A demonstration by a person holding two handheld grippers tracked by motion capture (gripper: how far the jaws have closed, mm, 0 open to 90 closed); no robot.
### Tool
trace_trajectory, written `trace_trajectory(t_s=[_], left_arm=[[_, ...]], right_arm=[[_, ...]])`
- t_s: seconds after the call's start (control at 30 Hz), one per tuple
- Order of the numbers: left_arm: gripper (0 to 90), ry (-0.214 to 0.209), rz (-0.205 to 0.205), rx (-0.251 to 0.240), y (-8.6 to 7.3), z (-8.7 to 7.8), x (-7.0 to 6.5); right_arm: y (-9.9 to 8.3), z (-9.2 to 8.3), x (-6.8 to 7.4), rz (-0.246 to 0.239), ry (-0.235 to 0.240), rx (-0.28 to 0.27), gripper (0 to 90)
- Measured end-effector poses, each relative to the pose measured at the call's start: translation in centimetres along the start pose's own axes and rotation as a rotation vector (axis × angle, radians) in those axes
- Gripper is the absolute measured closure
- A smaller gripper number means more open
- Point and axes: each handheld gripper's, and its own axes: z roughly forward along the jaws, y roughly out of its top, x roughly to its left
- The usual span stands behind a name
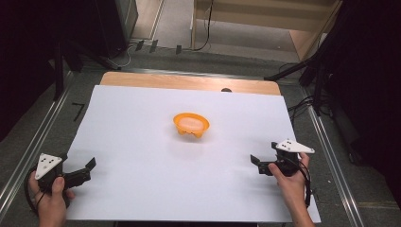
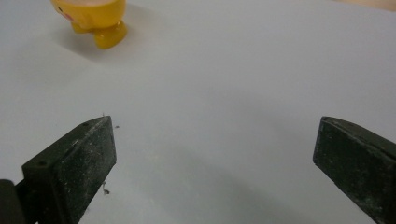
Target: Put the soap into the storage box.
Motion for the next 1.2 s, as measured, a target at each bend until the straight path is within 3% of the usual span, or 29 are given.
trace_trajectory(t_s=[0.13, 0.3, 0.87, 1.2], left_arm=[[0.5, -0.001, 0.001, 0.000, 0.0, 0.0, 0.0], [0.5, -0.002, -0.002, -0.004, 0.0, 0.0, 0.0], [0.5, 0.000, 0.001, 0.000, 0.0, 0.0, 0.0], [0.5, 0.000, 0.004, -0.001, 0.0, 0.0, 0.0]], right_arm=[[-1.6, -0.8, -0.5, 0.008, -0.016, -0.003, 0.0], [-3.2, -2.1, -1.5, 0.053, -0.037, -0.024, 0.0], [-6.6, -5.9, -3.2, 0.092, -0.110, -0.052, 0.0], [-8.3, -8.3, -3.8, 0.116, -0.127, -0.111, 0.0]])
